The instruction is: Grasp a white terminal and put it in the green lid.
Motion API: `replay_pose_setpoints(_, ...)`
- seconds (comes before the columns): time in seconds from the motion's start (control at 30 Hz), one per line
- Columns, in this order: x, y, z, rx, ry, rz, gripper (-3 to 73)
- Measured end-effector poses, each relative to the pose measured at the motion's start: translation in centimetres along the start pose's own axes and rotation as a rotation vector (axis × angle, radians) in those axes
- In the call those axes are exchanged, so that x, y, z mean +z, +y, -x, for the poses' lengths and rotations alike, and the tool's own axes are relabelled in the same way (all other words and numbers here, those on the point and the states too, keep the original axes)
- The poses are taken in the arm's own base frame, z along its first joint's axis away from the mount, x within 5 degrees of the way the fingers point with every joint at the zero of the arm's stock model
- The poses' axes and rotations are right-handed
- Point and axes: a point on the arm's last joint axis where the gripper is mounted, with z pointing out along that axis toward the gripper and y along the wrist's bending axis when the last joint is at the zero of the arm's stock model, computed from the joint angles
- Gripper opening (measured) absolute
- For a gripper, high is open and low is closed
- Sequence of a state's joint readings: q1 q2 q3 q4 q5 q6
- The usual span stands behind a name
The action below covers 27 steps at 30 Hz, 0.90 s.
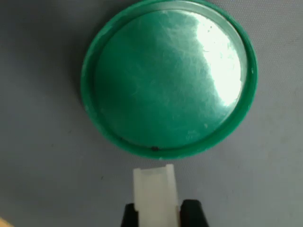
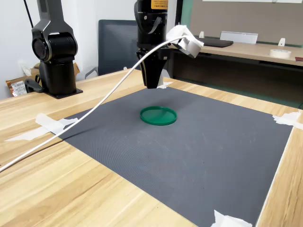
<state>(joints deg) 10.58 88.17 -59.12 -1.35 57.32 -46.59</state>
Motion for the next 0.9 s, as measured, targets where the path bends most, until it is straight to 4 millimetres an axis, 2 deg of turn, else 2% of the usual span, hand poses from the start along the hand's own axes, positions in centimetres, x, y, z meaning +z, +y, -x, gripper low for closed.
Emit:
replay_pose_setpoints(0.77, 3.0, -0.3, 0.2, -0.012, 0.046, 0.032, 8.0)
replay_pose_setpoints(0.9, 3.3, -0.4, 0.2, -0.016, 0.055, 0.036, 10.7)
